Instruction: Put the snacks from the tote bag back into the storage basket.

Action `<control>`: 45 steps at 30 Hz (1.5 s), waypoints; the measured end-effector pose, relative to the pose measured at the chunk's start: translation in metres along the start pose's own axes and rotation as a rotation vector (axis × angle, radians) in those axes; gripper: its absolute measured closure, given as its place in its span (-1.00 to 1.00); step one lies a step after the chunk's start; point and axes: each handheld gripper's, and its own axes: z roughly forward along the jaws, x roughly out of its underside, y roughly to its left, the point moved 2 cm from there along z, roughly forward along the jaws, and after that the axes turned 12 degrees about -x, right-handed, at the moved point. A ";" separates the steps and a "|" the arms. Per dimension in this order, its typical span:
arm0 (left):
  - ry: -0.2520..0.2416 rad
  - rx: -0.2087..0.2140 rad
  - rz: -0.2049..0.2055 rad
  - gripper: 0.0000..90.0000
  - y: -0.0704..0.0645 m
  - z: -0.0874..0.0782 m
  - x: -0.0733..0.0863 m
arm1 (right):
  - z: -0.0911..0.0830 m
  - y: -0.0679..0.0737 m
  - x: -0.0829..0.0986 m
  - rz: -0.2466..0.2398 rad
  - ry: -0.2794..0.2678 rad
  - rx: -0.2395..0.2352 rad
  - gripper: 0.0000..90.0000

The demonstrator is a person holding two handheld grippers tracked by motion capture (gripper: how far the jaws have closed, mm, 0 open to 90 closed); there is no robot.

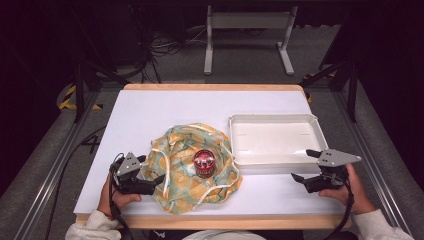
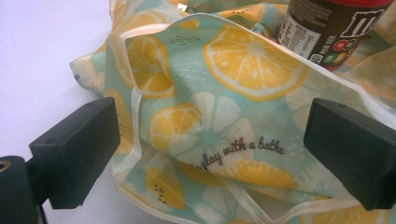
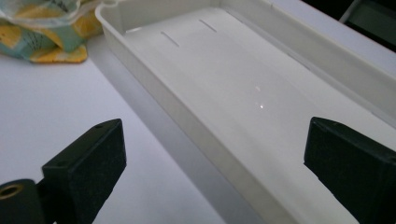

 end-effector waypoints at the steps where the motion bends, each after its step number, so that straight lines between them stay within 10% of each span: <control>1: -0.002 0.001 0.000 -0.91 0.000 0.000 0.000 | -0.001 0.001 0.002 -0.007 0.000 0.017 -0.87; 45: -0.011 0.000 0.052 -0.88 0.000 -0.005 0.005 | 0.014 0.014 -0.036 -0.070 -0.016 -0.053 -0.63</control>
